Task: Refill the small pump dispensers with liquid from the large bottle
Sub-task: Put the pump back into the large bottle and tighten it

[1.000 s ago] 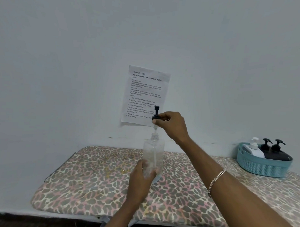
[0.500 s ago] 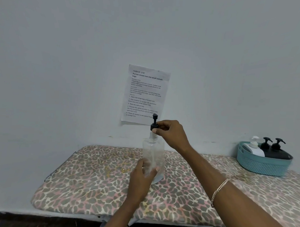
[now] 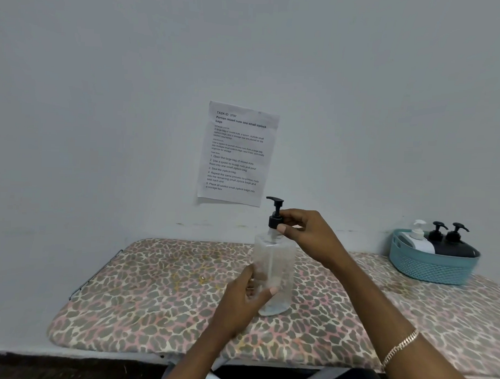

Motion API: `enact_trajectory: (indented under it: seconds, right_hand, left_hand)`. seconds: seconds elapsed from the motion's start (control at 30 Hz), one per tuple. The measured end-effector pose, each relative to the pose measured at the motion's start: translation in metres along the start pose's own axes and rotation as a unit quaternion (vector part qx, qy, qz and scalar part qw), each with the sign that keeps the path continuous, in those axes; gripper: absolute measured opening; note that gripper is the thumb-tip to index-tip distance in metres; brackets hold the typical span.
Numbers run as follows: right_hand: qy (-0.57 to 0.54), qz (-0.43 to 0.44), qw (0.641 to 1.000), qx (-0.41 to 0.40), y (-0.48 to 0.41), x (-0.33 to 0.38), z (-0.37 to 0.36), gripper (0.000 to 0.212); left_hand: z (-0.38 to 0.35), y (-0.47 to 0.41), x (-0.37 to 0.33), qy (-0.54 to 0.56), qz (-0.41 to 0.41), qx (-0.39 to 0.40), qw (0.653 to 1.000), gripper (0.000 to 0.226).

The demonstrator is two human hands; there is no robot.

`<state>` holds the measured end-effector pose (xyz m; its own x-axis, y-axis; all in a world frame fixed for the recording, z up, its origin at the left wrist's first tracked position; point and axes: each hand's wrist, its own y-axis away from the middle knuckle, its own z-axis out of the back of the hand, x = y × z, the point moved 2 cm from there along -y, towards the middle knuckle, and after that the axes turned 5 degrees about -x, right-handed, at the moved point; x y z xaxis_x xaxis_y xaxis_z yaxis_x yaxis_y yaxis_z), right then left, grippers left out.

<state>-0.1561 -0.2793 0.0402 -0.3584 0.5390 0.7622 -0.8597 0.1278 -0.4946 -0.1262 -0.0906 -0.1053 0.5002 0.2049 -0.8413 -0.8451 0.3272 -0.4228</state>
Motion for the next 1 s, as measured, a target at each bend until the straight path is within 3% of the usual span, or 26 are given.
enact_trajectory:
  seconds: [0.13,0.3,0.6,0.83,1.0]
  right_hand:
    - [-0.021,-0.003,1.0,0.021,0.017,-0.009,0.016,0.031]
    - [-0.03,0.004,0.998,0.056,0.024,-0.011,0.026,0.034]
    - [-0.074,-0.011,0.988,0.136,0.017,-0.015,0.025,0.039]
    - [-0.066,-0.007,0.993,0.094,0.011,-0.008,0.022,0.032]
    - [-0.069,-0.012,0.988,0.135,0.012,-0.011,0.017,0.039]
  left_hand:
    - [-0.002,0.006,-0.009,0.007,-0.001,0.066,0.998,0.057]
    - [-0.002,0.006,-0.011,0.005,0.003,0.093,0.996,0.053]
    - [-0.002,0.005,-0.008,0.01,0.014,0.112,0.994,0.061]
    - [-0.003,0.003,-0.006,0.012,0.015,0.108,0.994,0.056]
    - [-0.004,0.003,-0.006,0.012,0.017,0.103,0.994,0.055]
